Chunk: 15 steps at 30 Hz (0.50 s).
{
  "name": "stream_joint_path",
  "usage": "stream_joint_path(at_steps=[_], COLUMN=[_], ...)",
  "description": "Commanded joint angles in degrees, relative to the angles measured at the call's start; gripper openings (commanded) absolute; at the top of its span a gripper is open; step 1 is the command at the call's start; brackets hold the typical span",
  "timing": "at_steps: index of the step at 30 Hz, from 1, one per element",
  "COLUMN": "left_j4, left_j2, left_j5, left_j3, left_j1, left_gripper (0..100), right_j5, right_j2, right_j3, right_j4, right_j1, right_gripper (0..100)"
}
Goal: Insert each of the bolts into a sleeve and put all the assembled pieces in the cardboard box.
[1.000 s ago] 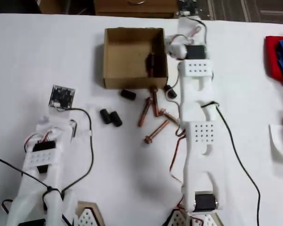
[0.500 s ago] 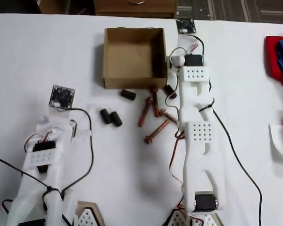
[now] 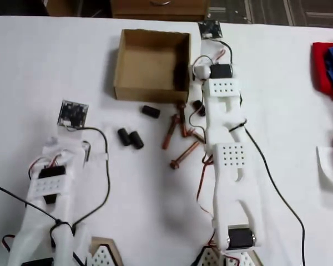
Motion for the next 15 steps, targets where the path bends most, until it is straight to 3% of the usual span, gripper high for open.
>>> stream_joint_path(at_steps=[1, 4, 10, 15], left_j4=[-0.7, -0.7, -0.7, -0.7], left_j2=[-0.2, -0.3, -0.4, -0.5], left_j5=[-0.3, -0.3, -0.3, -0.3], left_j3=[-0.1, -0.1, -0.1, -0.2], left_j1=[-0.3, -0.4, -0.4, -0.4], left_gripper=[16, 16, 16, 16], right_j5=[0.4, 0.5, 0.7, 4.6], right_j2=[-1.5, -6.4, -13.8, -20.7], right_j3=[-7.8, -6.4, -6.6, -0.4], right_j4=[4.7, 12.5, 28.5, 29.4], right_j1=[2.4, 4.0, 3.4, 0.7], right_gripper=[2.1, 2.7, 14.3, 10.3])
